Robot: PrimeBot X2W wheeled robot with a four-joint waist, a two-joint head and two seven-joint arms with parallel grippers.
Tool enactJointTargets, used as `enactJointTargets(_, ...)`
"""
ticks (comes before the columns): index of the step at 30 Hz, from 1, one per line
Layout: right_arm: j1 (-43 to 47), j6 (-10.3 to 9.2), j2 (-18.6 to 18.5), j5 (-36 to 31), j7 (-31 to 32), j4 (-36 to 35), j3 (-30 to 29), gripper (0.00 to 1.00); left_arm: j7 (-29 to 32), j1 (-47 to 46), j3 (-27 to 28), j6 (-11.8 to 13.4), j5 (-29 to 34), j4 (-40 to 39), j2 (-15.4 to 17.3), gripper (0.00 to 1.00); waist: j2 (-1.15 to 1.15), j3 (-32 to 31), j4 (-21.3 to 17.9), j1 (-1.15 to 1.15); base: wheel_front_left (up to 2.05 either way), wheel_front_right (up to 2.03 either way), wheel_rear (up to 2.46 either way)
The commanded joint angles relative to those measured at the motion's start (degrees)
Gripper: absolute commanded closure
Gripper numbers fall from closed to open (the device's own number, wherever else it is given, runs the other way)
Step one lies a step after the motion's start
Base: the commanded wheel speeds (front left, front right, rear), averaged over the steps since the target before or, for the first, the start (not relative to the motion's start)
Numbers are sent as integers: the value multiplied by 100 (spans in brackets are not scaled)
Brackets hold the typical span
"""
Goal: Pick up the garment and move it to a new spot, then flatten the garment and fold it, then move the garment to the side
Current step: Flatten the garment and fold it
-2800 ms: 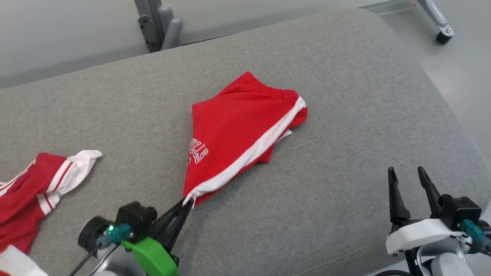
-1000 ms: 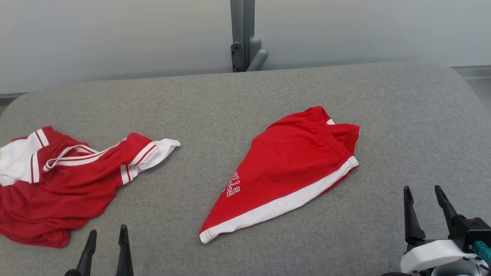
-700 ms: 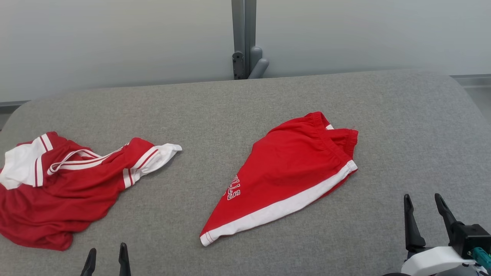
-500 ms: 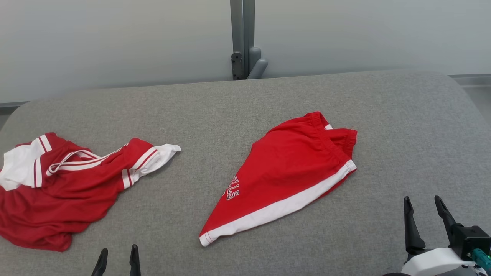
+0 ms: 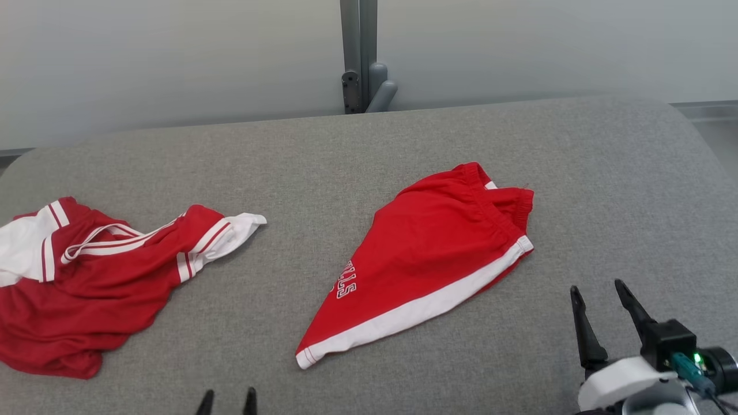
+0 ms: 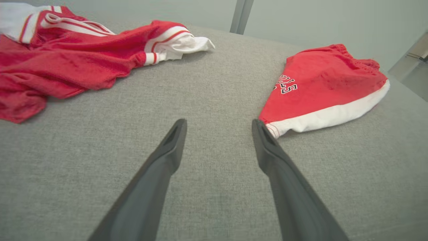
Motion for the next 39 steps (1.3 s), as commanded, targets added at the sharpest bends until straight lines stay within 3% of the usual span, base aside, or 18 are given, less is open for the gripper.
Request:
enactJointTargets(1, -350, -5, -268, 0, -9, 157, 287, 0, -2, -143, -337, -17, -104, 307, 113, 0, 1, 99, -21, 0, 0, 0, 0)
enactJointTargets(4, -672, -5, -526, -69, -9, 449, 614, 0, 55, -300, -689, -17, -247, 534, 186, 0, 1, 161, -14, 0, 0, 0, 0)
enactJointTargets(8, -1522, -4, -1050, -162, 284, 1300, 1506, 0, 357, -593, -1132, -17, -474, 787, 250, 0, 1, 247, 23, 0, 0, 0, 0)
enactJointTargets(18, -3013, -5, -1859, 532, 975, 2661, 3288, 0, 732, -1239, -1788, -17, -765, 1075, 197, 0, 1, 328, 245, 0, 0, 0, 0)
enactJointTargets(30, -4059, -5, -2531, 1904, 1175, 3015, 5130, 0, 664, -1834, -2299, -18, -857, 1456, 278, 0, 1, 595, 375, 0, 0, 0, 0)
enactJointTargets(39, -4373, -5, -2751, 2777, 1132, 3069, 6018, 0, 581, -2081, -2574, -17, -973, 1761, 332, 0, 1, 692, 425, 0, 0, 0, 0)
